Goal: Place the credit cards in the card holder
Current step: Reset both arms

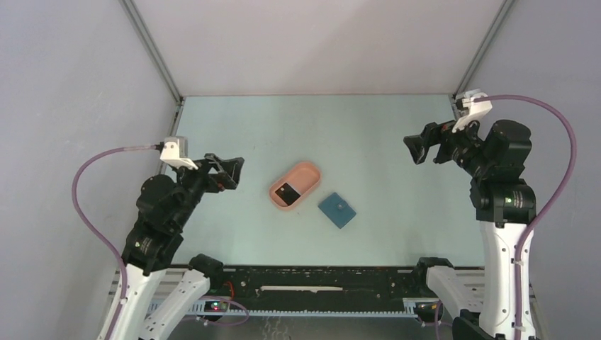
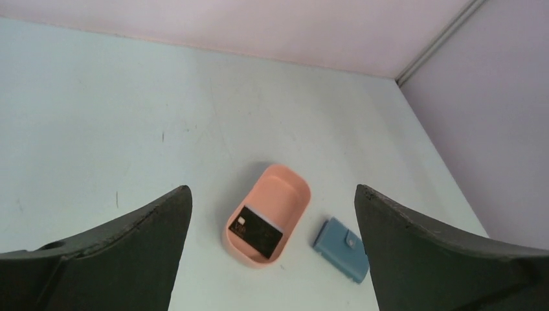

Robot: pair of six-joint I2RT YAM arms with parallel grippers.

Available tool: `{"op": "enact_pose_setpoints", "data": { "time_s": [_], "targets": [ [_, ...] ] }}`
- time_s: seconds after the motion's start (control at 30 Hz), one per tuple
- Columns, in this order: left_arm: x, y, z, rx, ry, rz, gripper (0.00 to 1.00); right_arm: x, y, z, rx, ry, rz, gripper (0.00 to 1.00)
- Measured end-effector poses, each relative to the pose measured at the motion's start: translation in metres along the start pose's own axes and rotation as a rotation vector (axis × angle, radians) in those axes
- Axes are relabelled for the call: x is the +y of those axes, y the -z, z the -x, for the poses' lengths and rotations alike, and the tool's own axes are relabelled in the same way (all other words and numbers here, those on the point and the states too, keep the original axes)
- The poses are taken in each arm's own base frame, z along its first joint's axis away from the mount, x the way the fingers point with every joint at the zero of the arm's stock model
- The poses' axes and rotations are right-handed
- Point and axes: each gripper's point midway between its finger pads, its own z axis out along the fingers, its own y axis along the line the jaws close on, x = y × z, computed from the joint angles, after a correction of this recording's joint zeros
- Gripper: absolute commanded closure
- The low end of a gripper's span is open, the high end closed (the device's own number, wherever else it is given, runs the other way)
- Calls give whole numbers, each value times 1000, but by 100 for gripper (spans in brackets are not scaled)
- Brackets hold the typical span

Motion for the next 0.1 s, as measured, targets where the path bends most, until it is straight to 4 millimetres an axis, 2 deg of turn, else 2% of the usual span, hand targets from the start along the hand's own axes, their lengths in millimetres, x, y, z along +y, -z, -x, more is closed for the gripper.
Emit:
{"op": "enact_pose_setpoints", "data": {
  "time_s": [0.1],
  "targets": [
    [2, 3, -12, 55, 0, -5, 0, 3, 7, 11, -30, -10, -9, 0]
  ]
}}
